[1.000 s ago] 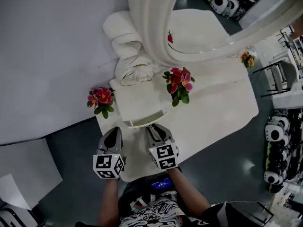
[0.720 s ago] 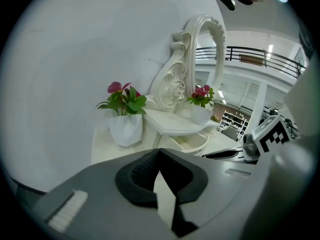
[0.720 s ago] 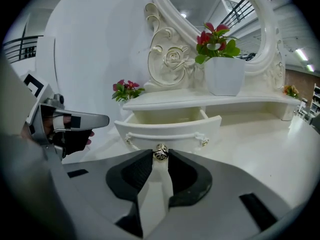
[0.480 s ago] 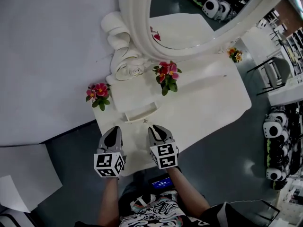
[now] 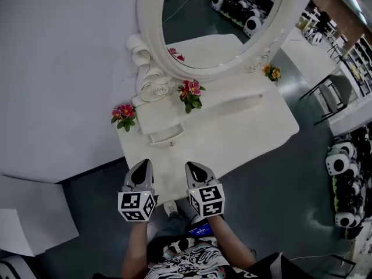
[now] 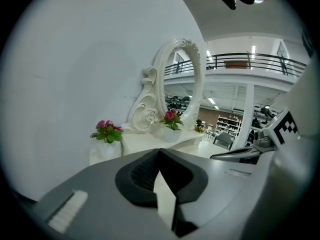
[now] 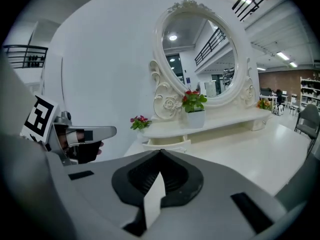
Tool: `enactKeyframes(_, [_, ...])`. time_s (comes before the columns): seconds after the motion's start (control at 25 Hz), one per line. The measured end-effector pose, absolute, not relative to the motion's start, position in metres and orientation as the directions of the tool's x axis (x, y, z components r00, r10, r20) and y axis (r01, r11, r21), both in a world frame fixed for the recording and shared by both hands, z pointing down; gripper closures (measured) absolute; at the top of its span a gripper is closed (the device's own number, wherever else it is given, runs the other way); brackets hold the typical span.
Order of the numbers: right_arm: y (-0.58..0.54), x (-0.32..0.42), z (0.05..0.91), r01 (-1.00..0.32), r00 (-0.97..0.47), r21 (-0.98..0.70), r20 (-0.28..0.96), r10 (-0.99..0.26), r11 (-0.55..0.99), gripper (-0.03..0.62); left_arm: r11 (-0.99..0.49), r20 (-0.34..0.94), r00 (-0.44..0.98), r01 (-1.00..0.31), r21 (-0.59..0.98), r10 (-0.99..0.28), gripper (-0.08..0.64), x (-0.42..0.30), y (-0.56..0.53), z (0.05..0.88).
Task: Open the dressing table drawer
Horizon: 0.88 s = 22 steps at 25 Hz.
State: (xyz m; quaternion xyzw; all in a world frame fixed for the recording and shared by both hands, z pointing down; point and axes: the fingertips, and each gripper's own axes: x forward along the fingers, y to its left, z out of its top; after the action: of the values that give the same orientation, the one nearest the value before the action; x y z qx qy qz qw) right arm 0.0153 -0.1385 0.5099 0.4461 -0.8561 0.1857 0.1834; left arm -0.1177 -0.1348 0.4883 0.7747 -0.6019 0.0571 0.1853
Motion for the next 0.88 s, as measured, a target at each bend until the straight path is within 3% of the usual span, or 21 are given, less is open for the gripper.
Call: enactKeyframes(0.88, [-0.123,0.048,0.470,-0.810,-0.570,-0.137,0.419,-0.707,0.571,0.592,-0.161,0.312,0.216,-0.968,0.192,-0.925,0.558,-0.087,-0.110,0.465])
